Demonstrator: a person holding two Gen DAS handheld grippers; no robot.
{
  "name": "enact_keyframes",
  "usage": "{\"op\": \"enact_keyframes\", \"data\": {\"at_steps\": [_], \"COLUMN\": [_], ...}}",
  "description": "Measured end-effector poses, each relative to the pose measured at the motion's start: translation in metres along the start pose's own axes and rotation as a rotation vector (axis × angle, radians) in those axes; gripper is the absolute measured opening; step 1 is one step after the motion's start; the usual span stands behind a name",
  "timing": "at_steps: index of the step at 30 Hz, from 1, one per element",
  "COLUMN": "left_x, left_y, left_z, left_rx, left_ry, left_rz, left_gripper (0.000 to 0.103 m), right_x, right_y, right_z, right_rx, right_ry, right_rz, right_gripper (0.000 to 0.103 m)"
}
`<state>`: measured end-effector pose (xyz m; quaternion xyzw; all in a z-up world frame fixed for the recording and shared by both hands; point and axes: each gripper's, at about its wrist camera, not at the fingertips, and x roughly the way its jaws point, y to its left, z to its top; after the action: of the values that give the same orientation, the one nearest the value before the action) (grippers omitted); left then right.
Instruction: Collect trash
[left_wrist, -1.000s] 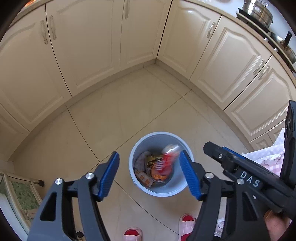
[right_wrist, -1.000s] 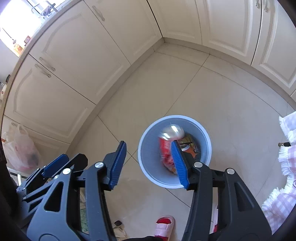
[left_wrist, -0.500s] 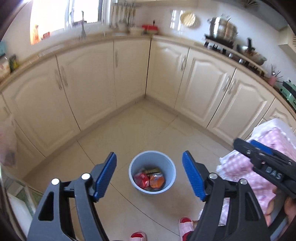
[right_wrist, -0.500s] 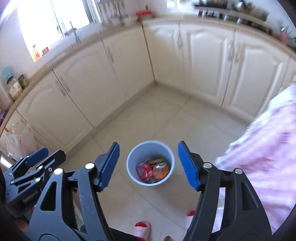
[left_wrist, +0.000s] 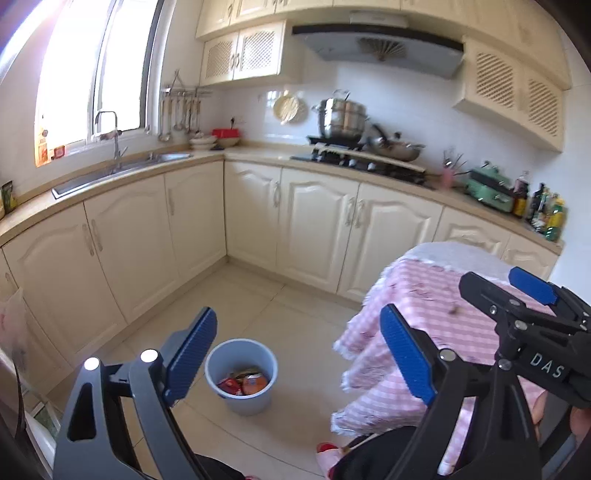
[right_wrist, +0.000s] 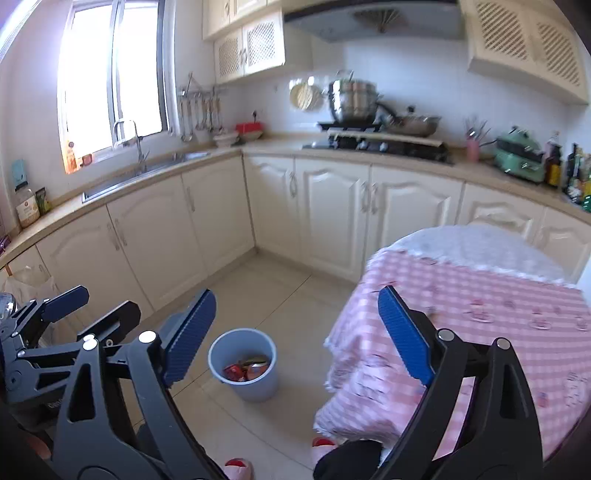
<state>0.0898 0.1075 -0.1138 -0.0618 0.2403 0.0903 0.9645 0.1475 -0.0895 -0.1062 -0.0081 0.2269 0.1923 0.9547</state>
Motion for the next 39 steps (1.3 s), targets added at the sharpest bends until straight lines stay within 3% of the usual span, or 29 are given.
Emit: {"op": "enact_keyframes", "data": {"at_steps": [7, 14, 18, 31, 39], "left_x": [-0.075, -0.125, -0.147, -0.188, -0.192], "left_y": [-0.02, -0.043, -0.055, -0.066, -0.074], "left_z": [0.003, 0.004, 0.003, 0.002, 0.0], "left_rx": [0.011, 0.036, 0.038, 0.067, 0.09], "left_ry": [-0.09, -0.157, -0.222, -0.33, -0.335], "left_rz": [0.019, -0.021, 0.012, 0.022, 0.002], "left_gripper": [0.095, 0.096, 0.096, 0.096, 0.096], "right_x": [-0.087, -0.145, -0.169, -0.204, -0.209], "right_y": [-0.015, -0.013, -0.011, -0.014, -0.019], "right_z": [-0.01, -0.012, -0.014, -0.021, -0.025], "right_rx": [-0.017, -0.045, -0.064, -0.069, -0.061], "right_ry": [-0.118, -0.203, -0.25, -0.32, -0.323], "right_rz": [-0.052, -0.106, -0.124, -0.14, -0.141], "right_gripper": [0.093, 0.095, 0.096, 0.097, 0.097]}}
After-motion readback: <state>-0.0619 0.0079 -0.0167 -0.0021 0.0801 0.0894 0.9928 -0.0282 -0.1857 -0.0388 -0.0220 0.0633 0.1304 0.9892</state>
